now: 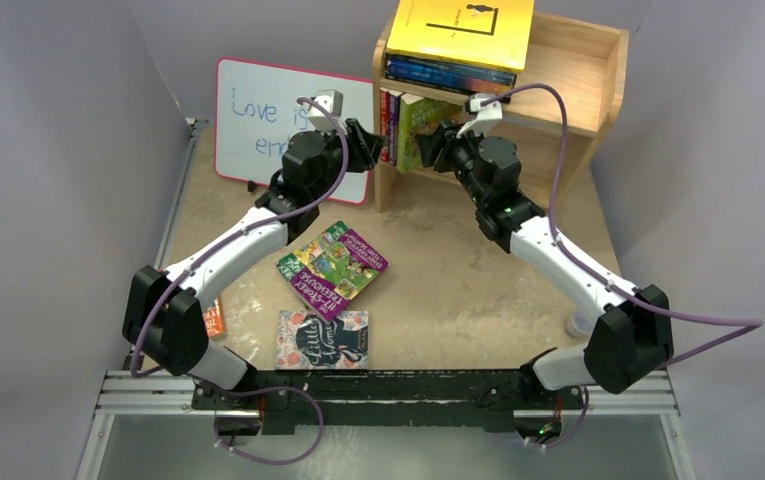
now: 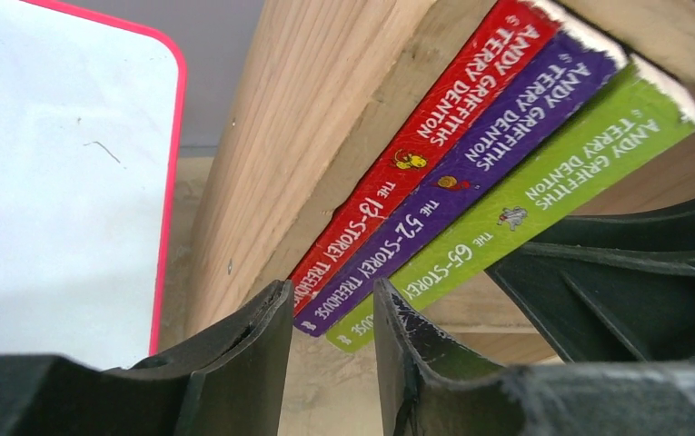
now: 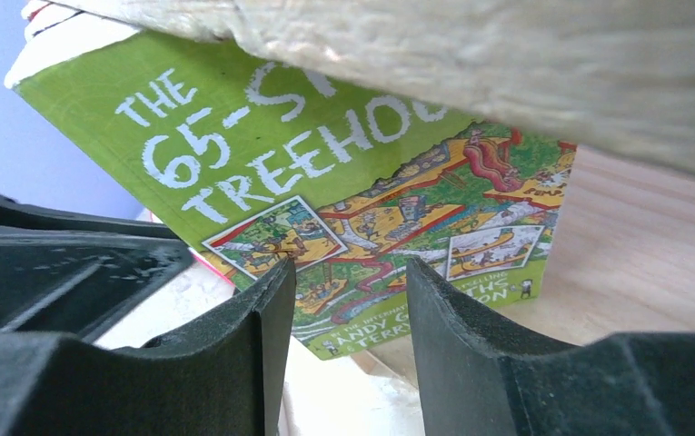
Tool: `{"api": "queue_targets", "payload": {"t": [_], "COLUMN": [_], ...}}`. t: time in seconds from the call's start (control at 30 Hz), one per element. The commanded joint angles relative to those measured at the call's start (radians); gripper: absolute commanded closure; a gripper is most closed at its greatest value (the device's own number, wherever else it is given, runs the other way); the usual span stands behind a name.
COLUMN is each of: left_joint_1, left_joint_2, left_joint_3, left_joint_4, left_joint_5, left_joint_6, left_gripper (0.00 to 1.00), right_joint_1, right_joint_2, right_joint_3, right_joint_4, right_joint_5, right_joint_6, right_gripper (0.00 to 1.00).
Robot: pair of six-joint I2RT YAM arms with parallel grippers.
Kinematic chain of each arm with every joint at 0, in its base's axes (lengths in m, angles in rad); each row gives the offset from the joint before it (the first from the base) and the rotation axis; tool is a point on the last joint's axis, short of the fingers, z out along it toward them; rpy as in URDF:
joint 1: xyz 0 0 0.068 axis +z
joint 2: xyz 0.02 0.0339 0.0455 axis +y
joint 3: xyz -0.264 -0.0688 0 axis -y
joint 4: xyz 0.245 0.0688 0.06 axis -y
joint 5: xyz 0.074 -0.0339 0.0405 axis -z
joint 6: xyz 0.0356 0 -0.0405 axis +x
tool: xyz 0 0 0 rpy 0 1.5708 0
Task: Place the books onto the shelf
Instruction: Adjust the book on the shelf.
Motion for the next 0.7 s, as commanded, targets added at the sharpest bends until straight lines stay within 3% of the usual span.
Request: {"api": "queue_targets", "payload": {"t": [0.0, 0.33, 0.67], "left_joint_1": [0.007, 0.007, 0.007], "left_joint_2": [-0.089, -0.123, -0.241], "left_joint_3": [-0.03, -0.071, -0.161], "left_joint_4": [0.01, -0.007, -0.148], "left_joint_5": [-0.037, -0.049, -0.145], "left_joint_6": [-0.004, -0.04, -0.092], "left_gripper": [0.62, 0.61, 0.55], "right_joint_1": [-0.003, -0.003, -0.002], "right_joint_2": [-0.067, -0.133, -0.261], "right_joint_3": [0.063, 0.06, 0.017], "right_joint_4": [-0.065, -0.127, -0.307], "right_joint_5": [0.08, 0.115, -0.063], "right_joint_6": [0.012, 0.006, 0.005], "right_gripper": [0.49, 0.46, 0.38]}}
